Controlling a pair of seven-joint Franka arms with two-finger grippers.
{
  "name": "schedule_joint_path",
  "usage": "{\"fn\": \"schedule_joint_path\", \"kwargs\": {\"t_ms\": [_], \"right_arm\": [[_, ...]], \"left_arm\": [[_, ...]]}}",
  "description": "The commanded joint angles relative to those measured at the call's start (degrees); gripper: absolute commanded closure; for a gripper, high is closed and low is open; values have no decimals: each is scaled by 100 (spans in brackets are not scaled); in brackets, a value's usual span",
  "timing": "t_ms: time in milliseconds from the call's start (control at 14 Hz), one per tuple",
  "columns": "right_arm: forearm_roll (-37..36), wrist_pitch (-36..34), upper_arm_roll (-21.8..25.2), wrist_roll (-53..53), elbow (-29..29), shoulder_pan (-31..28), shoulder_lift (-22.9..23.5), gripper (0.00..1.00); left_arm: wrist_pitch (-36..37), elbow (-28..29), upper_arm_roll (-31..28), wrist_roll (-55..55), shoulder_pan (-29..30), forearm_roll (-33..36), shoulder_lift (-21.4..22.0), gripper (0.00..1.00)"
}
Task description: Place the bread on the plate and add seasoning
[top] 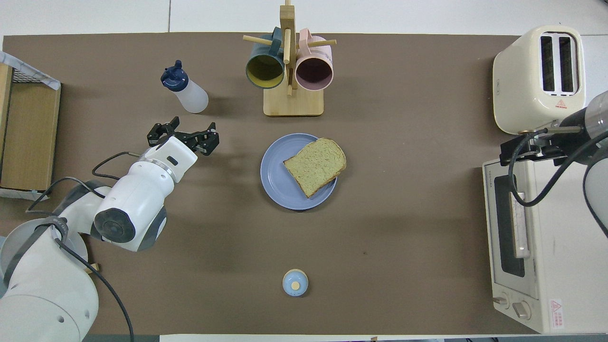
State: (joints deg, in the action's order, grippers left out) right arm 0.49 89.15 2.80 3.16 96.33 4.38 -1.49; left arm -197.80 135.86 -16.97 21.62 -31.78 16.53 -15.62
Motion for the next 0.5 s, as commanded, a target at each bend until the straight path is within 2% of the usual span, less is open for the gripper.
{"fn": "schedule_joint_path", "kwargs": {"t_ms": [0, 215, 430], "right_arm": [[-31, 85, -60, -88, 158, -87, -132, 0], [-31, 93, -60, -88, 158, -78, -132, 0], [-31, 85, -60, -88, 158, -87, -132, 0]], "left_arm": [[1169, 248, -105, 403, -547, -27, 786, 0], [2111, 117, -96, 948, -960, -27, 1245, 0], [3664, -575, -61, 1441, -1294, -27, 1474, 0]]}}
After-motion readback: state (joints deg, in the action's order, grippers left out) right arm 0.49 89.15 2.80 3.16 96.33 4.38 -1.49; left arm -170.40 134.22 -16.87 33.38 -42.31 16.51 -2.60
